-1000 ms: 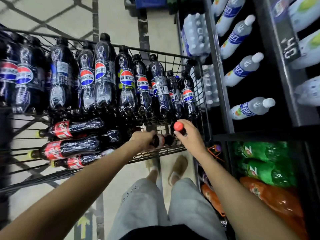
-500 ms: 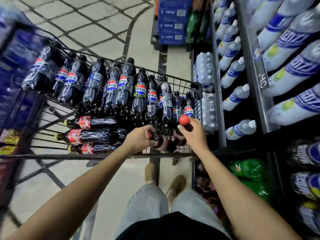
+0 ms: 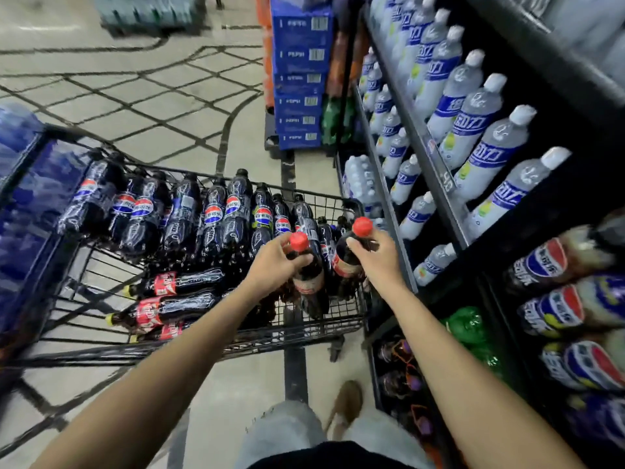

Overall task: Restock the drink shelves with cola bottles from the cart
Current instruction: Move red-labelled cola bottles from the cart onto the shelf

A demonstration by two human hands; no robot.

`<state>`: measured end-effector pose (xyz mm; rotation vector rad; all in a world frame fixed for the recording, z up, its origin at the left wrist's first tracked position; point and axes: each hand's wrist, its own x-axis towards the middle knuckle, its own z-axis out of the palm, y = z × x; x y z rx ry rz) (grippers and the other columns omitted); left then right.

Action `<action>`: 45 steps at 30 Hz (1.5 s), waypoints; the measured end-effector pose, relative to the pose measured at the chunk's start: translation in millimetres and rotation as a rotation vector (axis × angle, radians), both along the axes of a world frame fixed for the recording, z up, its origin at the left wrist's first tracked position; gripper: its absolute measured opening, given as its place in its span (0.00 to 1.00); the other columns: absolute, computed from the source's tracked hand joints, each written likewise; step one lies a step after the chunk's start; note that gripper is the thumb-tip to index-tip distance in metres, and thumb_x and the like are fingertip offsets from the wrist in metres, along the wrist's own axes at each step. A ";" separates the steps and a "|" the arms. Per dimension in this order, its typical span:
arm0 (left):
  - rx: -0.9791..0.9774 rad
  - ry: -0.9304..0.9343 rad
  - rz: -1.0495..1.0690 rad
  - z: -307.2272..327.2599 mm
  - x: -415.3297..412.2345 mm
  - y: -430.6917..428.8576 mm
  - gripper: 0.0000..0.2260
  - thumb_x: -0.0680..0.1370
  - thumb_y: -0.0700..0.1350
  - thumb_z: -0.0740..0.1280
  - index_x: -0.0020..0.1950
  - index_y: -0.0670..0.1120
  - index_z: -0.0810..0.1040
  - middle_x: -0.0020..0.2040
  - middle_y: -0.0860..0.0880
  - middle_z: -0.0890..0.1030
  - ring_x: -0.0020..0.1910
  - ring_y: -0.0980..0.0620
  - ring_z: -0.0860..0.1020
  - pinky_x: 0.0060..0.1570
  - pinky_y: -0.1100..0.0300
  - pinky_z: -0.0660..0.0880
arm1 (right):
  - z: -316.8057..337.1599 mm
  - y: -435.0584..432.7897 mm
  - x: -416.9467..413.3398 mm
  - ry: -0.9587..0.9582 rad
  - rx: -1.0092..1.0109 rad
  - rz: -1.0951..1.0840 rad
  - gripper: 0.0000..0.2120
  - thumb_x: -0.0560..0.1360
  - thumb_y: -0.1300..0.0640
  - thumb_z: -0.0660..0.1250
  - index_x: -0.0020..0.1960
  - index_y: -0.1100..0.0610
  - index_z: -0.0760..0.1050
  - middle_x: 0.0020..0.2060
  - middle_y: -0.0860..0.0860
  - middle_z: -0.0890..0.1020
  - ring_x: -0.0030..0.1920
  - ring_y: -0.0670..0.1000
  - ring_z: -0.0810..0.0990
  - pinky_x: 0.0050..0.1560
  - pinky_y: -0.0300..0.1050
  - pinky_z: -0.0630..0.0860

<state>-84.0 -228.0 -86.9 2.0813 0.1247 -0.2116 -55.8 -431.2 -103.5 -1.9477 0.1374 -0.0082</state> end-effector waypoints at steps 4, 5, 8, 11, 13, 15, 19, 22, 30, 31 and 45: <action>-0.169 -0.070 -0.033 20.4 -9.4 8.7 0.09 0.76 0.44 0.71 0.55 0.51 0.77 0.51 0.50 0.82 0.51 0.53 0.80 0.62 0.56 0.73 | 21.3 10.3 -25.7 -0.069 -0.003 -0.115 0.05 0.73 0.54 0.72 0.46 0.45 0.78 0.45 0.46 0.83 0.45 0.40 0.79 0.48 0.30 0.71; -0.215 -0.081 -0.040 26.0 -13.3 10.9 0.09 0.77 0.44 0.70 0.55 0.51 0.76 0.53 0.47 0.82 0.53 0.51 0.80 0.63 0.54 0.73 | 25.3 14.1 -34.7 -0.073 0.016 -0.147 0.06 0.73 0.54 0.73 0.49 0.48 0.79 0.47 0.50 0.83 0.47 0.44 0.80 0.50 0.35 0.73; -0.381 -0.080 -0.071 38.2 -29.1 15.7 0.10 0.78 0.39 0.67 0.59 0.46 0.75 0.57 0.42 0.81 0.57 0.47 0.80 0.63 0.53 0.73 | 34.7 28.7 -70.1 -0.106 0.101 -0.221 0.07 0.73 0.58 0.73 0.50 0.52 0.80 0.46 0.53 0.83 0.44 0.43 0.79 0.46 0.30 0.73; -0.419 -0.086 -0.183 44.6 -51.5 15.8 0.10 0.78 0.37 0.67 0.59 0.45 0.76 0.56 0.44 0.82 0.52 0.56 0.80 0.58 0.63 0.74 | 39.6 41.0 -115.1 -0.118 0.120 -0.311 0.07 0.73 0.60 0.72 0.50 0.53 0.80 0.46 0.53 0.83 0.43 0.43 0.79 0.49 0.34 0.74; -0.423 -0.076 -0.241 44.2 -69.9 11.1 0.10 0.78 0.37 0.68 0.56 0.48 0.77 0.52 0.48 0.83 0.49 0.58 0.80 0.59 0.62 0.74 | 38.6 40.8 -150.1 -0.113 0.127 -0.402 0.06 0.73 0.60 0.73 0.50 0.53 0.80 0.45 0.54 0.84 0.44 0.46 0.79 0.49 0.38 0.74; -0.415 -0.048 -0.294 39.9 -89.9 2.9 0.08 0.77 0.38 0.69 0.53 0.49 0.78 0.50 0.49 0.83 0.51 0.55 0.80 0.61 0.56 0.74 | 37.2 34.4 -189.9 -0.097 0.102 -0.505 0.06 0.73 0.58 0.73 0.47 0.49 0.80 0.44 0.54 0.84 0.43 0.46 0.80 0.48 0.39 0.74; -0.410 0.022 -0.473 28.7 -143.6 -31.2 0.08 0.76 0.37 0.69 0.51 0.49 0.78 0.47 0.52 0.84 0.49 0.56 0.80 0.55 0.60 0.74 | 35.6 9.2 -284.4 -0.105 0.089 -0.699 0.05 0.72 0.58 0.73 0.45 0.48 0.80 0.39 0.43 0.83 0.40 0.39 0.79 0.42 0.33 0.74; -0.381 0.074 -0.672 20.9 -198.7 -71.9 0.08 0.78 0.36 0.66 0.51 0.49 0.79 0.43 0.55 0.84 0.46 0.58 0.81 0.53 0.62 0.74 | 36.4 -14.7 -363.1 -0.065 0.030 -0.774 0.03 0.74 0.57 0.72 0.48 0.53 0.80 0.42 0.49 0.84 0.44 0.49 0.81 0.46 0.43 0.76; -0.199 0.096 -1.118 10.1 -410.2 -201.0 0.18 0.76 0.49 0.69 0.64 0.44 0.77 0.59 0.46 0.82 0.62 0.48 0.77 0.65 0.46 0.70 | 33.6 -61.2 -624.0 0.013 -0.008 -1.098 0.03 0.75 0.56 0.71 0.48 0.49 0.80 0.40 0.44 0.84 0.43 0.43 0.80 0.50 0.46 0.76; -0.191 0.095 -1.165 9.4 -442.6 -212.5 0.18 0.76 0.50 0.69 0.64 0.44 0.77 0.58 0.47 0.82 0.61 0.48 0.78 0.65 0.46 0.71 | 33.8 -63.9 -659.8 0.026 -0.034 -1.141 0.03 0.74 0.55 0.71 0.45 0.48 0.80 0.37 0.42 0.82 0.40 0.40 0.78 0.47 0.44 0.74; -0.166 0.078 -1.720 21.1 -868.6 -303.7 0.17 0.72 0.56 0.68 0.58 0.52 0.80 0.51 0.53 0.84 0.56 0.50 0.80 0.61 0.48 0.73 | 38.8 -67.6 -1074.1 0.111 -0.226 -1.687 0.03 0.73 0.48 0.72 0.44 0.45 0.79 0.29 0.37 0.77 0.33 0.36 0.74 0.36 0.36 0.67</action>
